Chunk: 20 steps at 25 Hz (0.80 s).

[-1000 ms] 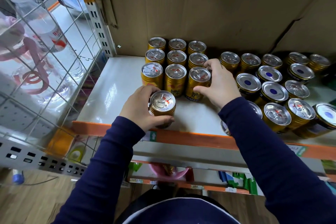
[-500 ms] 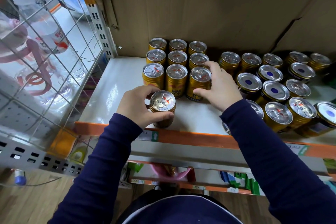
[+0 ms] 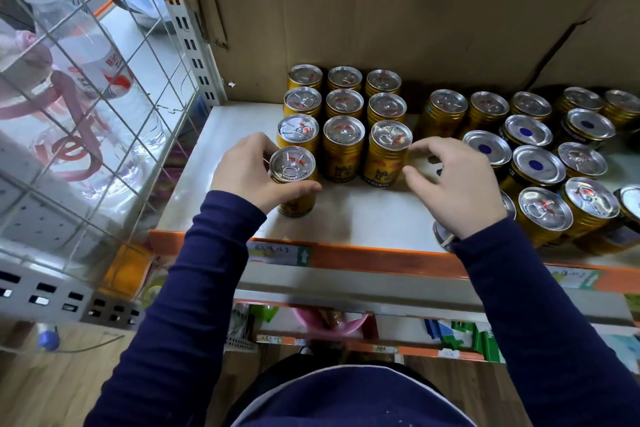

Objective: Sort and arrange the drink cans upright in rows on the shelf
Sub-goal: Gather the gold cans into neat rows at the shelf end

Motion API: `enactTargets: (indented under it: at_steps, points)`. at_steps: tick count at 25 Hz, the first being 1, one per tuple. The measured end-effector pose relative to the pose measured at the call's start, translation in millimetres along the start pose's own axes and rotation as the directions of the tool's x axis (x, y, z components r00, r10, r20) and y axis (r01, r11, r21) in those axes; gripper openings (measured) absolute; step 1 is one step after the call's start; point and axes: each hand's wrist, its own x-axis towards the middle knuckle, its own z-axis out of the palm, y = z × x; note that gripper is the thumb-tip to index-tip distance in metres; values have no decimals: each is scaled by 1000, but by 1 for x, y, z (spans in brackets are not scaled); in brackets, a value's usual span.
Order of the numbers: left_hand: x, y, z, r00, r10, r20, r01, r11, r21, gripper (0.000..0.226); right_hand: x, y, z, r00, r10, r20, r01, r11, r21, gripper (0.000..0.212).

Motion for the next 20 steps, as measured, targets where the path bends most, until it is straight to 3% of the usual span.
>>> enactTargets:
  at_steps: [3,9,11,13,15,18,20]
  points:
    - [1,-5,-3,999,-10,50,15,995,-94,66,-8,-1,-3,1000,22,-13,-22,999,29,23]
    - [-3,-3,5,999,28,-22,-29,999,-29,67,-20,5,-23,994,84,-72,-75,990,122,25]
    - [-11,0,10,979,104,-178,-102,995,18,73,-27,17,-40,987,124,-102,-110,985,133,25]
    - [-20,14,18,897,227,-379,-223,973,53,58,-37,36,-62,974,181,-137,-166,980,111,26]
    - [-28,39,29,837,326,-440,-343,938,42,35,-49,57,-81,960,235,-150,-226,972,71,26]
    - [-37,85,56,854,454,-255,-486,870,-80,25,-65,83,-100,971,231,-66,-233,972,-32,31]
    - [-45,116,80,879,476,-29,-475,867,-151,42,-70,100,-109,991,125,45,-120,987,-108,39]
